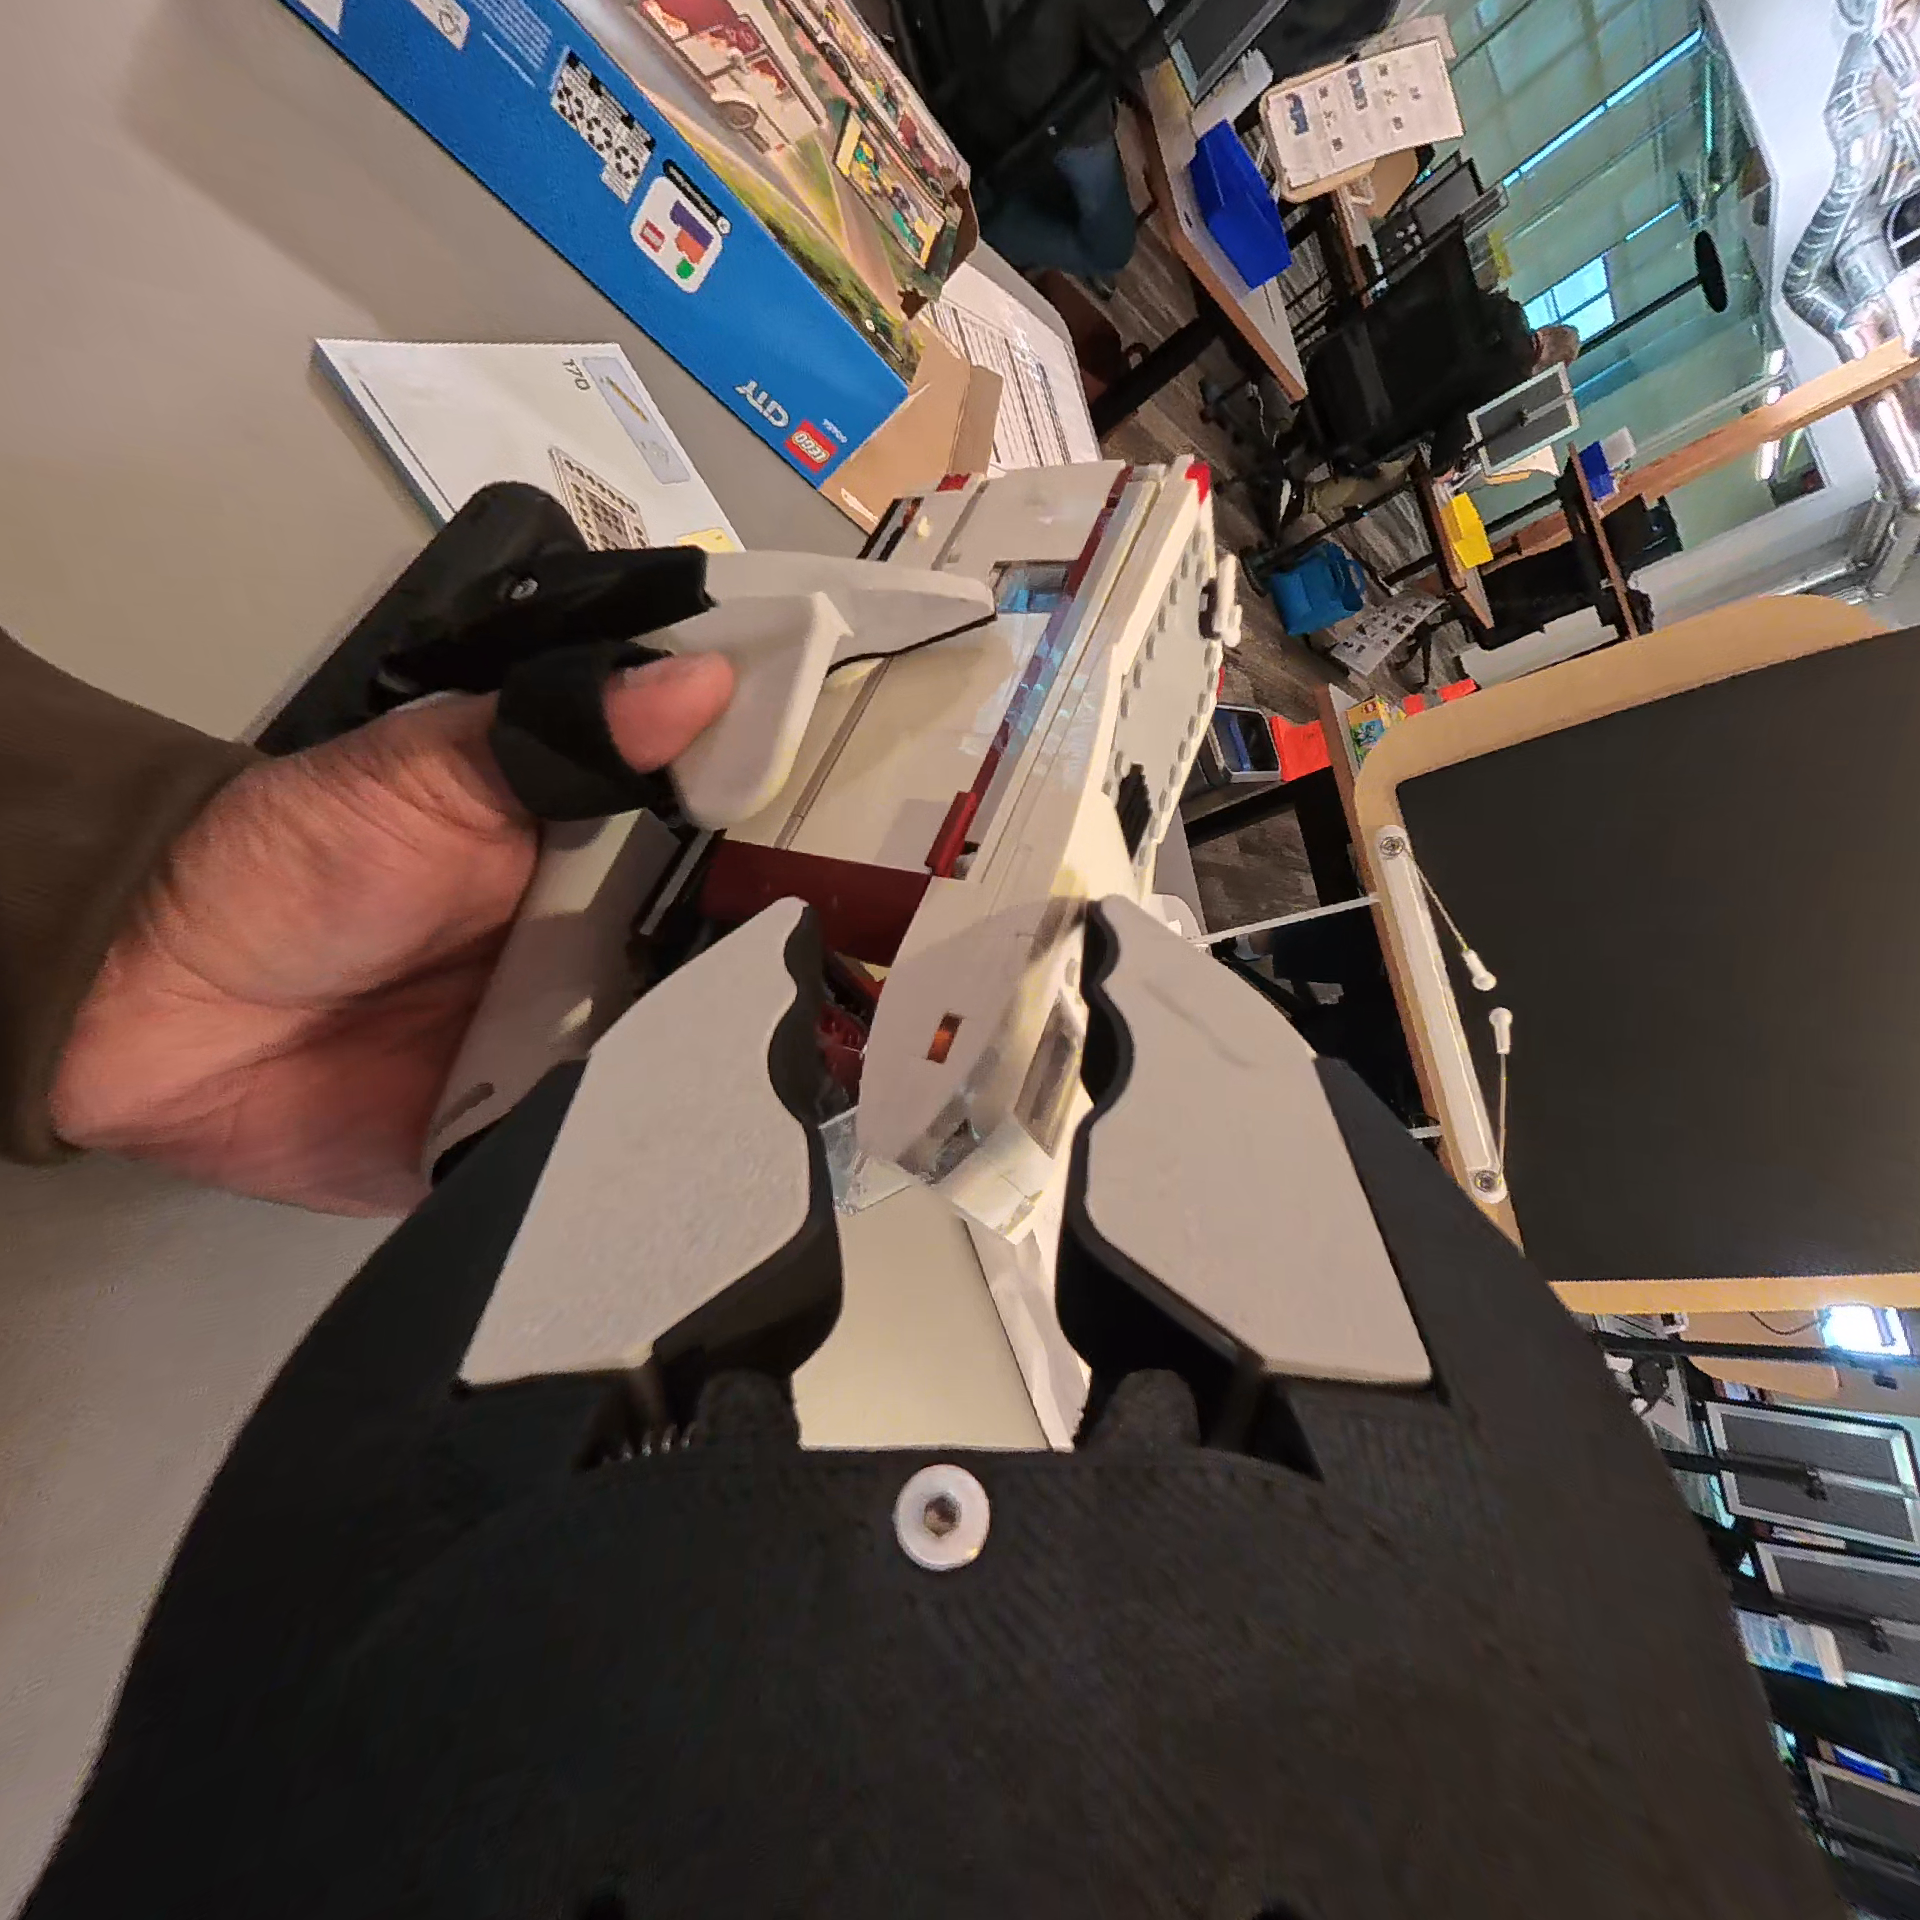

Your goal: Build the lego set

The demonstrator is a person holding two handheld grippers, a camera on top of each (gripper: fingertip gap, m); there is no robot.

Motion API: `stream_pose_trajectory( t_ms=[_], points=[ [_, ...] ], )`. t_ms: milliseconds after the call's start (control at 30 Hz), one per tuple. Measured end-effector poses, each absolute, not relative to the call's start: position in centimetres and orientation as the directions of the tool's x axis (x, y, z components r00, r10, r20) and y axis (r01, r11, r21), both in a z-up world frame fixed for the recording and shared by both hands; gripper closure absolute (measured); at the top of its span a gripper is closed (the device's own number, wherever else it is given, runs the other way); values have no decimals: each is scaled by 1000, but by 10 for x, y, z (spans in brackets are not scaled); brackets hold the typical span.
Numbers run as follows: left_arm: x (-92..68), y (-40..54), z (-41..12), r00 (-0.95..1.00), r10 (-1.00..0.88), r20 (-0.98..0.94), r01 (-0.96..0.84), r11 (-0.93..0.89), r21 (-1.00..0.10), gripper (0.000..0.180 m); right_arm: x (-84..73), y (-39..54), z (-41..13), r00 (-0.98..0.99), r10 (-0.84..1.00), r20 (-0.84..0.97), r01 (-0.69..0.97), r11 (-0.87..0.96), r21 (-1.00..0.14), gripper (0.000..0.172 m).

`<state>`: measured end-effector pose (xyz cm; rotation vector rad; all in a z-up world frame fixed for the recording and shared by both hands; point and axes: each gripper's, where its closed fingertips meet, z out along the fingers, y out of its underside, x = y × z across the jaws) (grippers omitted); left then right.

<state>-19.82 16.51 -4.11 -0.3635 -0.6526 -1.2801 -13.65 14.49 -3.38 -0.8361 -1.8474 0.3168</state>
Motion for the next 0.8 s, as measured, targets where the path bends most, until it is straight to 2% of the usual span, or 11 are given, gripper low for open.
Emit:
stream_pose_trajectory(
  t_ms=[233,800],
  points=[
    [-201,165,-42,128,-768,628,957,262,126,97,-139,143,-35,-217,644,734,375,749,-546,125],
    [-199,165,-44,128,-767,628,954,268,133,96,-141,137,-34,-212,665,716,341,737,-584,133]
  ],
)
